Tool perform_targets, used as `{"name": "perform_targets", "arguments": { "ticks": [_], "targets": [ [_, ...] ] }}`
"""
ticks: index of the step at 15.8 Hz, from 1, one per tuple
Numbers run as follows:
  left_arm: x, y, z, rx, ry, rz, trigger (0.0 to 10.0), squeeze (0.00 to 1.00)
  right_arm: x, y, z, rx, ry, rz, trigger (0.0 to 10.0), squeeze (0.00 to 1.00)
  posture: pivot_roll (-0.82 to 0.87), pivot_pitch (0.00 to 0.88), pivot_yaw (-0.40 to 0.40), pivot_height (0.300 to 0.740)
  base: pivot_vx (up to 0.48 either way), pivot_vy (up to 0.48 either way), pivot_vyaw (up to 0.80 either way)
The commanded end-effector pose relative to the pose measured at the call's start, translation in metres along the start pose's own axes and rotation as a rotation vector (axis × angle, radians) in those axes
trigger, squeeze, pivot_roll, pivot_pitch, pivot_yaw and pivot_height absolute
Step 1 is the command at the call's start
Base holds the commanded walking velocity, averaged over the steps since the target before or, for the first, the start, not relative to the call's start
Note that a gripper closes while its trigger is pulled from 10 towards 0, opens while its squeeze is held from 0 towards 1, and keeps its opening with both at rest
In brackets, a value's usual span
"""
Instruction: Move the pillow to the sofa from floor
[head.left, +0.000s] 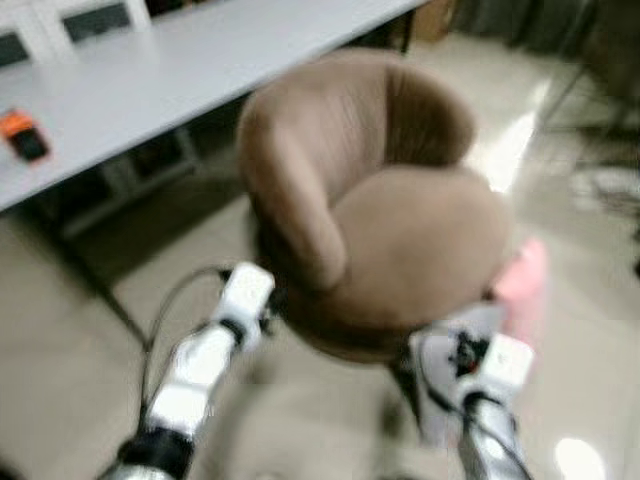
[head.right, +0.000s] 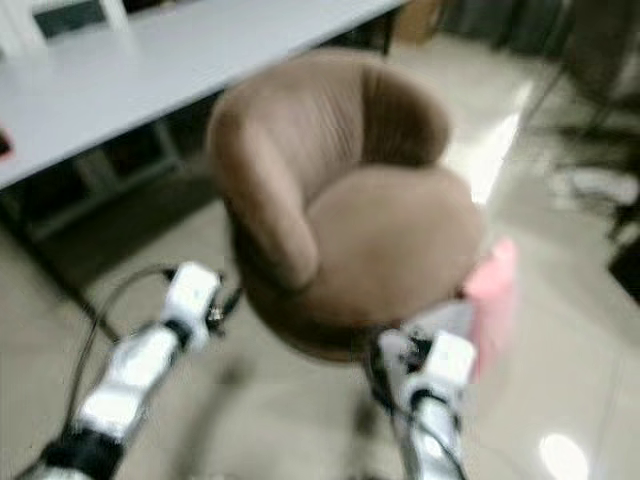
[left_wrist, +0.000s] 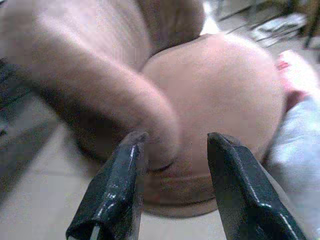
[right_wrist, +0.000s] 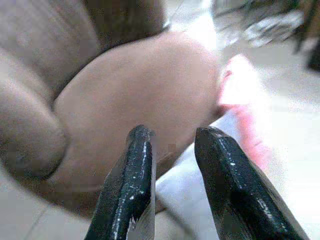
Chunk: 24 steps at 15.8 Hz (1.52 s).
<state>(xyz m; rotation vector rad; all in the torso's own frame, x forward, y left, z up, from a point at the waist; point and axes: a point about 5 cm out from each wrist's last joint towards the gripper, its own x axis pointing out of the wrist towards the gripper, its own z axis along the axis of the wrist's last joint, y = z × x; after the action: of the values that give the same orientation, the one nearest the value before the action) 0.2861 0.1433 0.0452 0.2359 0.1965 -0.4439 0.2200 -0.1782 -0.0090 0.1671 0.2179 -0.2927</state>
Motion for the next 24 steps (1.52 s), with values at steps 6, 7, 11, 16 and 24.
{"name": "perform_targets", "arguments": {
  "ticks": [6, 7, 11, 16, 24],
  "targets": [
    [-0.003, 0.003, -0.005, -0.045, -0.017, 0.064, 10.0, 0.00, -0.005, -0.003, 0.000, -0.037, -0.001, 0.028, 10.0, 0.00, 0.13, 0.036, 0.011, 0.740, 0.000, 0.000, -0.27],
    [-0.003, 0.003, -0.004, -0.042, -0.024, 0.069, 10.0, 0.00, -0.006, -0.003, 0.000, -0.043, 0.001, 0.036, 10.0, 0.00, 0.13, 0.038, 0.006, 0.740, 0.000, 0.000, -0.80],
    [0.000, 0.004, 0.001, -0.027, -0.052, 0.071, 10.0, 0.00, -0.004, -0.002, 0.002, -0.053, 0.000, 0.048, 10.0, 0.00, 0.12, 0.039, 0.000, 0.740, 0.000, 0.000, -0.80],
    [0.003, 0.001, 0.002, -0.040, -0.065, 0.072, 10.0, 0.00, -0.004, -0.001, 0.005, -0.091, -0.008, 0.085, 10.0, 0.00, 0.12, 0.037, -0.022, 0.740, 0.056, 0.000, -0.32],
    [0.007, 0.002, 0.006, -0.020, -0.082, 0.056, 10.0, 0.00, -0.004, 0.000, 0.006, -0.093, -0.004, 0.092, 10.0, 0.00, 0.12, 0.036, -0.024, 0.740, 0.332, 0.000, -0.45]
  ]
}}
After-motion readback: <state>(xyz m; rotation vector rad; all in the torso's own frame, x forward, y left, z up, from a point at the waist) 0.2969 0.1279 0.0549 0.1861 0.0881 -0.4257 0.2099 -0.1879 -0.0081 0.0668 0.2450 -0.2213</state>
